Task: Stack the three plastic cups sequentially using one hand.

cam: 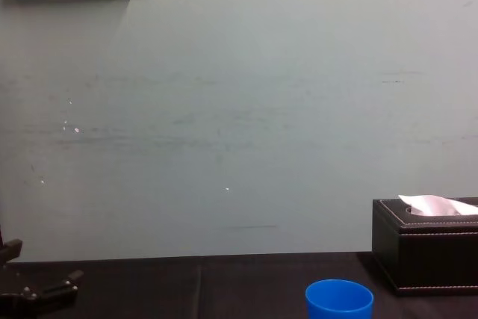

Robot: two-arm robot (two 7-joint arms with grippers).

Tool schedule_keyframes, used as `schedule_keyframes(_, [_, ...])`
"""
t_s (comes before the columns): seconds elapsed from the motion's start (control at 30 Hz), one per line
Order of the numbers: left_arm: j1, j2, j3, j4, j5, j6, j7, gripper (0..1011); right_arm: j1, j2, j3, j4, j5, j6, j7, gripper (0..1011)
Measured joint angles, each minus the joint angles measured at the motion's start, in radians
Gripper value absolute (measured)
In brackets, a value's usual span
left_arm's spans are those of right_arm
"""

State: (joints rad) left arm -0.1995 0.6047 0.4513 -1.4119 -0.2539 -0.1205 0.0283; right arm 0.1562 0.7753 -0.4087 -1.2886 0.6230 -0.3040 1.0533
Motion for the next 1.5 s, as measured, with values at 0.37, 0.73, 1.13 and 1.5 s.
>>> schedule_keyframes(0.37, [0.000,0.000,0.000,0.000,0.000,0.000,0.000,1011,0.018,-0.044,-0.013,0.049,0.050,0.034,-0.013,1003])
schedule_keyframes(0.73, [0.000,0.000,0.000,0.000,0.000,0.000,0.000,1011,0.023,-0.056,-0.023,0.050,0.047,0.043,-0.037,1003])
schedule_keyframes(1.13, [0.000,0.000,0.000,0.000,0.000,0.000,0.000,1011,0.031,-0.066,-0.040,0.036,0.016,0.036,-0.056,1003])
schedule_keyframes(1.5, [0.000,0.000,0.000,0.000,0.000,0.000,0.000,1011,0.048,-0.091,-0.069,0.023,-0.059,0.029,-0.120,1003])
